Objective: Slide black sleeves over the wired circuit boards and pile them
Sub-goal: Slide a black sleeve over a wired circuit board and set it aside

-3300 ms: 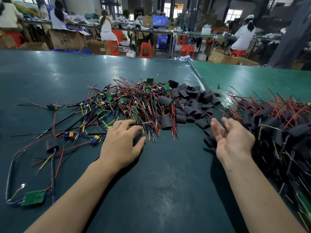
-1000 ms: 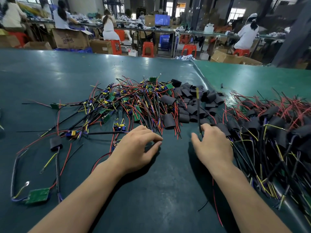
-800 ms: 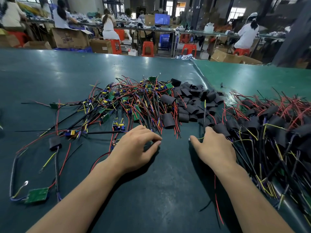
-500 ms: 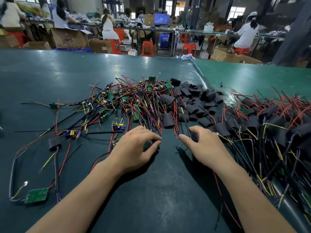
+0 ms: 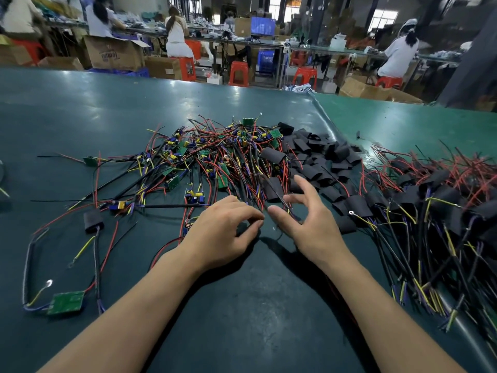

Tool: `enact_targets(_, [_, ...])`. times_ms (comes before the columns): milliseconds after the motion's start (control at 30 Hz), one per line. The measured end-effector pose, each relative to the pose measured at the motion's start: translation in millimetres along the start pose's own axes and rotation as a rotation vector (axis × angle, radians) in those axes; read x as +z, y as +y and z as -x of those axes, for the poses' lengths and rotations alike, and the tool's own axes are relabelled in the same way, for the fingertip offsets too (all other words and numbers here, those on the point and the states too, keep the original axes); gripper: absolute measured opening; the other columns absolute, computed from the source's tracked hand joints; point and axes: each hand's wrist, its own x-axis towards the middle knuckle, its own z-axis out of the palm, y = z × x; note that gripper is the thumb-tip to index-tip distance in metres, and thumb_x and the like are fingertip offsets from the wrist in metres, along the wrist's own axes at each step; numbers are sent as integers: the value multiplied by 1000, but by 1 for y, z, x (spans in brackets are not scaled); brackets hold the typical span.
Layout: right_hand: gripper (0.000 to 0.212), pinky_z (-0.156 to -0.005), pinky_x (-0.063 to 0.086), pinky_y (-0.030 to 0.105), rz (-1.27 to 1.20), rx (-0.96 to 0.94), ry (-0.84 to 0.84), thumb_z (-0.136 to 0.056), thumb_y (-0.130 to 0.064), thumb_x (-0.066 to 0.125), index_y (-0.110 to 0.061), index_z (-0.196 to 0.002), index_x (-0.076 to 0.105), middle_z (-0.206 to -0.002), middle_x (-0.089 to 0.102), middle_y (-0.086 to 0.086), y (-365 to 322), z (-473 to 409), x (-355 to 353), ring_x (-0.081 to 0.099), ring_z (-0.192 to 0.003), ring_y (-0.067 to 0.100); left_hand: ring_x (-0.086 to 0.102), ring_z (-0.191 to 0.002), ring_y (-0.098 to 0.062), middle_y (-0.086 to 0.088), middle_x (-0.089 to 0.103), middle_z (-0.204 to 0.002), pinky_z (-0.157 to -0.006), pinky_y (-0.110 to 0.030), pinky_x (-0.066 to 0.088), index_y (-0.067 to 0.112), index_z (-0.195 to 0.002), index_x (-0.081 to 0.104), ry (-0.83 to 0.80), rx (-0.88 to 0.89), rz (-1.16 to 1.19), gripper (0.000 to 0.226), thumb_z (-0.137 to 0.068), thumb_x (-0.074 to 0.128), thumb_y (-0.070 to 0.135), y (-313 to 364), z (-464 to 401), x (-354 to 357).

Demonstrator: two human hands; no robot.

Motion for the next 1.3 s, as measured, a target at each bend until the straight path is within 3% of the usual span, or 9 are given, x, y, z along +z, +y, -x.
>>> enact_targets(200, [97, -57, 49, 24, -120, 130, -183, -84, 5, 63, -33, -156, 9, -130, 53, -11, 0, -6, -19, 56, -69, 8, 60, -87, -23, 2, 73, -88, -77, -37, 51, 11, -97, 75, 12, -17, 24, 14, -89, 67, 19, 0, 0, -1])
enact_targets(333, [103, -64, 40, 20, 153, -33, -145, -80, 3, 59, -35, -156, 1, -136, 51, -7, -22, -30, -12, 52, -59, -3, 59, -87, -23, 1, 73, -88, -78, -36, 49, 11, -97, 75, 6, -13, 16, 12, -89, 68, 18, 0, 0, 0])
enact_targets(433, [103, -73, 41, 29, 286, -32, -192, -79, 3, 56, -32, -157, -1, -150, 45, 7, -34, -58, -1, 59, -77, 15, 59, -87, -23, 2, 73, -89, -78, -34, 48, 12, -96, 75, 2, -11, 13, 11, -89, 68, 18, 2, 0, 1])
enact_targets(600, [96, -97, 49, 40, 472, 74, -358, -83, -16, 69, -24, -157, 9, -140, 53, 15, -34, -80, 13, 59, -114, 31, 59, -83, -23, 1, 73, -86, -75, -34, 48, 12, -94, 75, 3, -25, 23, 9, -89, 68, 16, 4, 4, -1])
enact_targets(733, [76, -91, 50, 42, 529, 0, -222, -83, -16, 68, -25, -148, 29, -115, 63, 8, -31, -68, -3, 59, -102, 31, 59, -82, -24, 2, 73, -85, -75, -35, 48, 12, -92, 75, 18, -36, 24, 9, -88, 68, 16, 4, 3, 0])
enact_targets(867, [50, -68, 46, 30, 256, 92, -110, -82, -15, 74, -20, -125, 49, -79, 60, -4, -27, -32, -10, 58, -75, 15, 62, -83, -24, 2, 73, -85, -76, -35, 49, 13, -93, 75, 3, -6, 14, 11, -88, 71, 21, 9, 2, 0])
enact_targets(1033, [23, -33, 27, 16, -769, 485, -114, -89, -13, 69, -8, -108, 59, -83, 69, 7, -35, -6, -6, 37, -38, 3, 64, -87, -22, 2, 71, -93, -81, -36, 51, 15, -107, 71, -46, -23, -40, 40, -85, 70, 48, 19, 9, -1])
enact_targets(1133, [7, -34, 27, 14, -975, 525, -124, -96, -15, 54, -9, -93, 55, -86, 71, 9, -36, -6, -16, 34, -41, 4, 61, -95, -20, 3, 69, -101, -87, -36, 47, 18, -117, 67, -66, -77, -85, 51, -84, 68, 56, 17, 14, -1])
enact_targets(1300, [40, -59, 48, 21, -1123, 462, -184, -89, 5, 39, 5, -128, 46, -128, 64, 15, -25, -4, -42, 55, -73, 11, 54, -119, -20, 1, 60, -129, -97, -41, 41, 28, -133, 60, -177, 7, -81, 52, -89, 60, 57, 18, 14, 4])
